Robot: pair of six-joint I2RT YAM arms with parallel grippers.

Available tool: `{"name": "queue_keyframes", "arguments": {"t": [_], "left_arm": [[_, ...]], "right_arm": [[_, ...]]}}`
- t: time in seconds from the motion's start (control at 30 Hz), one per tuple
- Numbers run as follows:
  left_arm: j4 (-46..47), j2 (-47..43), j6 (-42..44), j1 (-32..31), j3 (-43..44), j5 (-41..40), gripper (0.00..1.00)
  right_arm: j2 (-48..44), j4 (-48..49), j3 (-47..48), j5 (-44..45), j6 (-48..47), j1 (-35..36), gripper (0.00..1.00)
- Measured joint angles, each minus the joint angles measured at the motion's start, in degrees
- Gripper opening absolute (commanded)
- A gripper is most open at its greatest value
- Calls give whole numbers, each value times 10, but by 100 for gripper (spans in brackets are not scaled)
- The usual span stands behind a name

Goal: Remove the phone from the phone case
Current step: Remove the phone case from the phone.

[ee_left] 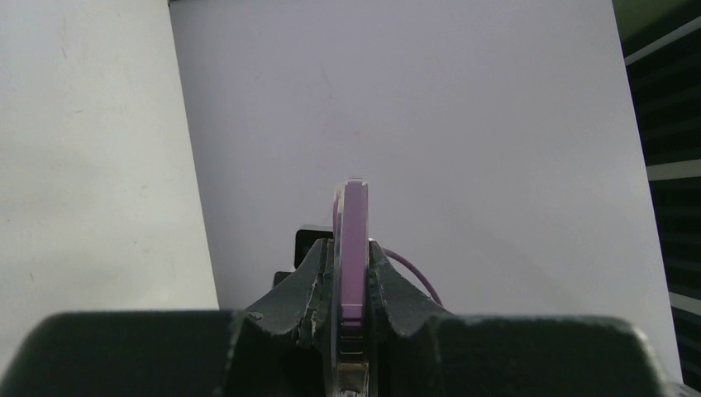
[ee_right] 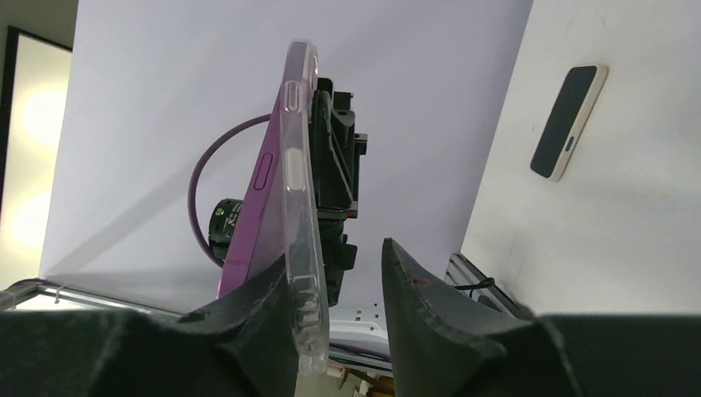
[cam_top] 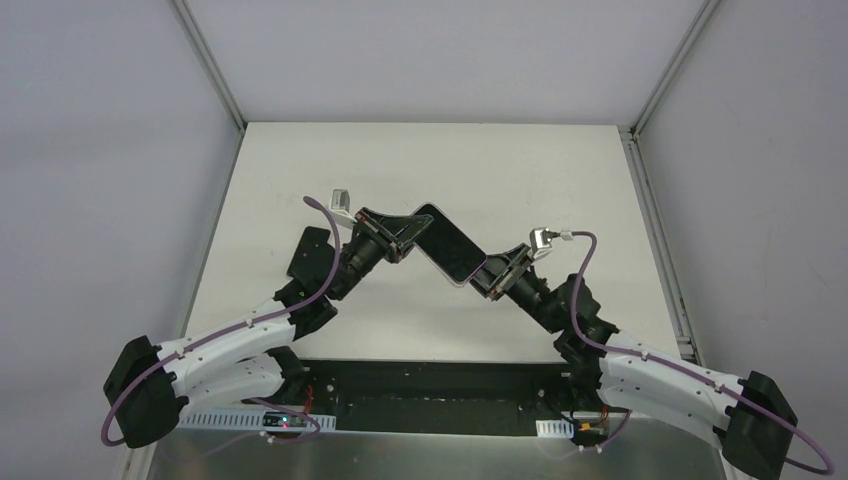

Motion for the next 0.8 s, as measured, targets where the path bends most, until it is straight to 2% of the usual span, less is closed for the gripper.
{"name": "queue_keyframes", "arguments": {"t": [0.27,0.47,0.63,0.8], "left_arm": [[24,19,-5,-7,5,2,0],[26,24,0,-7,5,0,0],[30,17,0,-10,-4,-5,1],[35,4,3,-11,-19,-9,18]], "right_arm": [[8,3,14,-23,6,-1,27],[7,4,16,-35,12,-6,0],[3,-1,17,-54,17,-14,0],[1,-7,17,-73,21,-20,0]]}}
